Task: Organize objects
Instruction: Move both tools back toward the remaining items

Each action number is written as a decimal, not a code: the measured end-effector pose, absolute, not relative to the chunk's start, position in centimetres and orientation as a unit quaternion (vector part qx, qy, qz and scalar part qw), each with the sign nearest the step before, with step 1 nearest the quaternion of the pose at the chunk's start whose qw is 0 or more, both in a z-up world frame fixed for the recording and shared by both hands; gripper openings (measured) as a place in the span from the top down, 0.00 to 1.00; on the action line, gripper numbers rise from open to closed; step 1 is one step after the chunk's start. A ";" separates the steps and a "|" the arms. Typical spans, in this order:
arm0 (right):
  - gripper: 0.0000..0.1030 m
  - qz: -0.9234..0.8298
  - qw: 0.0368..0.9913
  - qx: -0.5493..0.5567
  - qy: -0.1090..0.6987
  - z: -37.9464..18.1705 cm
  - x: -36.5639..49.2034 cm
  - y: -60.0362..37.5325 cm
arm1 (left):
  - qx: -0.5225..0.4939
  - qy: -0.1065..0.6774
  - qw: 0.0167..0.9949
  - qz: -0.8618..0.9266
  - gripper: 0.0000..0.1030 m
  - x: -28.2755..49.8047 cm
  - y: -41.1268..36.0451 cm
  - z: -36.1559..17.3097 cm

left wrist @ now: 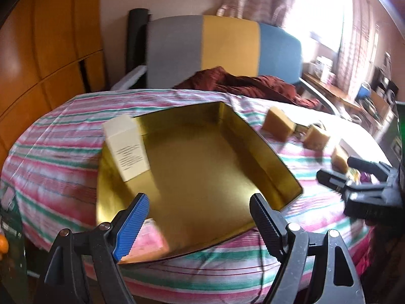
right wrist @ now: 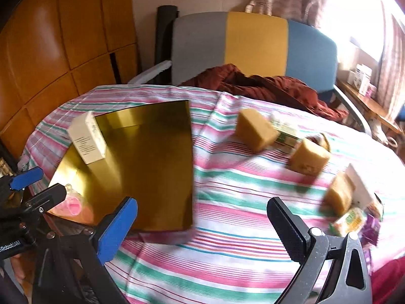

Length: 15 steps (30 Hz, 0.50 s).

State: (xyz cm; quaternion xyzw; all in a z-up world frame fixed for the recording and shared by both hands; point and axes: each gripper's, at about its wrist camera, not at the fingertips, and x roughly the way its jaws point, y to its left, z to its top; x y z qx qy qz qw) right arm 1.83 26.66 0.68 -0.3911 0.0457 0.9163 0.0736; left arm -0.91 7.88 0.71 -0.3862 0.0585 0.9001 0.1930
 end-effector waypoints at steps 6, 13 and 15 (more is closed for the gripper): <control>0.00 0.902 0.151 -0.394 0.094 1.5 5.2 34.3 | -0.391 0.077 0.254 0.881 0.20 -0.8 11.5 0.5; 0.00 0.876 0.256 -0.382 0.144 3.7 10.6 44.4 | -0.401 0.122 0.371 0.828 0.21 0.7 18.3 -0.3; 0.00 0.868 0.278 -0.381 0.158 4.0 12.0 46.6 | -0.405 0.135 0.408 0.807 0.24 1.6 20.7 -0.8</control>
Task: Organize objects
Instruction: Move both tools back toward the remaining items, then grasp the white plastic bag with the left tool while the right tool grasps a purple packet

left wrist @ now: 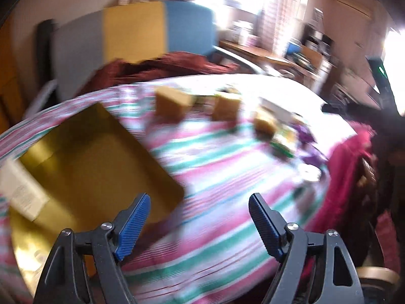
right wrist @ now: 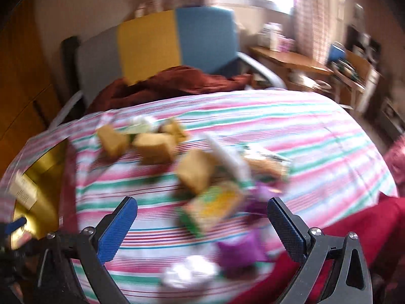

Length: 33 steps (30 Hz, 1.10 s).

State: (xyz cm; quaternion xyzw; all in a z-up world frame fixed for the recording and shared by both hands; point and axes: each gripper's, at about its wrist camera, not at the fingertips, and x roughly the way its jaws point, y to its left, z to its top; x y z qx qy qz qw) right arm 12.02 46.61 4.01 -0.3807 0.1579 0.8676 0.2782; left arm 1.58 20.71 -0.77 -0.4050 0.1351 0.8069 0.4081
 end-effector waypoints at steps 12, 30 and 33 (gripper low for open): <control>0.00 0.839 0.313 -0.400 0.197 3.4 16.8 52.4 | -0.413 0.205 0.558 0.690 0.44 7.6 34.6 -3.3; 0.00 0.796 0.165 -0.575 0.095 -0.6 12.1 49.8 | -0.449 0.187 0.552 0.677 0.64 5.9 34.3 -7.1; 0.00 0.776 0.136 -0.612 0.073 -2.0 10.6 48.5 | -0.457 0.169 0.539 0.687 0.64 5.1 32.2 -7.1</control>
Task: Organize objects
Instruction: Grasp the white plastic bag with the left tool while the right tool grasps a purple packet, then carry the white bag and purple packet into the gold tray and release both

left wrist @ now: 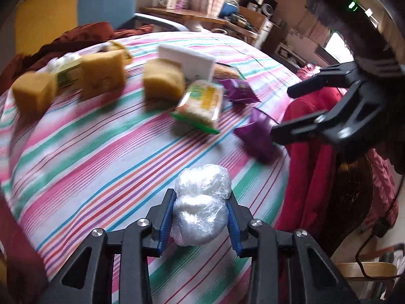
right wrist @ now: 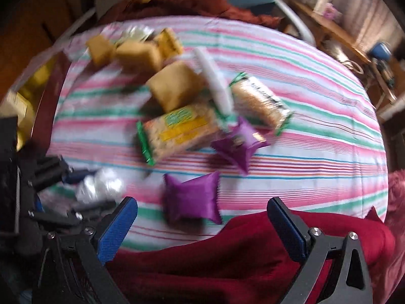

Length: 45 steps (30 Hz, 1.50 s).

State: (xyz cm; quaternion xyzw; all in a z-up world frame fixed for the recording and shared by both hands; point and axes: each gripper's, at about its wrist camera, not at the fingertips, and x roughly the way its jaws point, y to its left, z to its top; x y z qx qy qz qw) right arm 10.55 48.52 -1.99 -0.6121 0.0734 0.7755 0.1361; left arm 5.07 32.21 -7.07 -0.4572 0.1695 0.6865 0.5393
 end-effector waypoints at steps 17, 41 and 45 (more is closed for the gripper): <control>0.47 0.736 0.131 -0.663 0.036 -4.2 8.3 46.4 | -0.458 0.115 0.511 0.718 0.64 3.8 27.1 -6.4; 0.36 0.881 -0.124 -0.450 0.070 3.0 -5.1 21.7 | -0.400 -0.015 0.150 0.904 0.50 -8.4 1.5 0.3; 0.04 0.890 -0.127 -0.436 0.039 2.4 -5.5 18.2 | -0.401 -0.015 0.117 0.909 0.35 -8.6 -0.3 -0.3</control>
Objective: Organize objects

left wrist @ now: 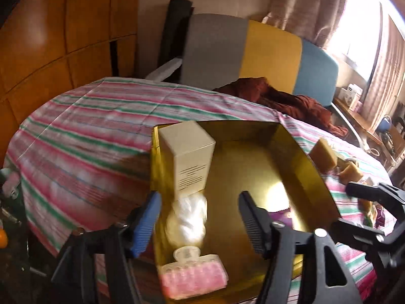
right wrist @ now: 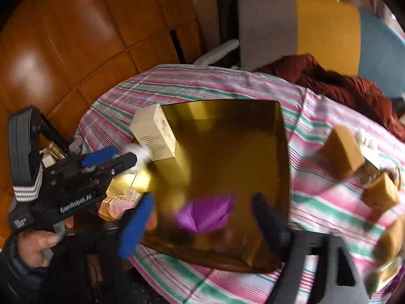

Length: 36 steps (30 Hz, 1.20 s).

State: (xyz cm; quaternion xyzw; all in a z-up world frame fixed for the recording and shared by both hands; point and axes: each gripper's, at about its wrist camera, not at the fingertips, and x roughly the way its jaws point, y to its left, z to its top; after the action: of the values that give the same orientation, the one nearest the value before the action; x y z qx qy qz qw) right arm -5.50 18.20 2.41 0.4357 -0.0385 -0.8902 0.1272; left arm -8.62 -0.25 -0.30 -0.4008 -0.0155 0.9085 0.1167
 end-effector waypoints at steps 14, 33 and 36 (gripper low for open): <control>0.05 -0.903 0.064 0.425 0.002 0.3 -2.8 16.7 | -0.336 -0.009 0.079 0.939 0.35 -4.3 -0.6 2.4; 0.06 -0.914 0.027 0.383 -0.127 0.4 0.5 22.1 | -0.317 0.055 0.095 0.942 0.35 -0.7 3.3 4.1; 0.04 -0.920 0.013 0.373 -0.120 0.8 0.9 22.6 | -0.322 0.061 0.104 0.939 0.35 -0.4 4.0 4.0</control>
State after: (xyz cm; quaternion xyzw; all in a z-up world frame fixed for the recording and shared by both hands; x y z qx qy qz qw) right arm 0.91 22.64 0.75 0.3726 -0.1197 -0.9201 0.0132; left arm -0.37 3.98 3.98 -0.3223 0.0607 0.9389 0.1041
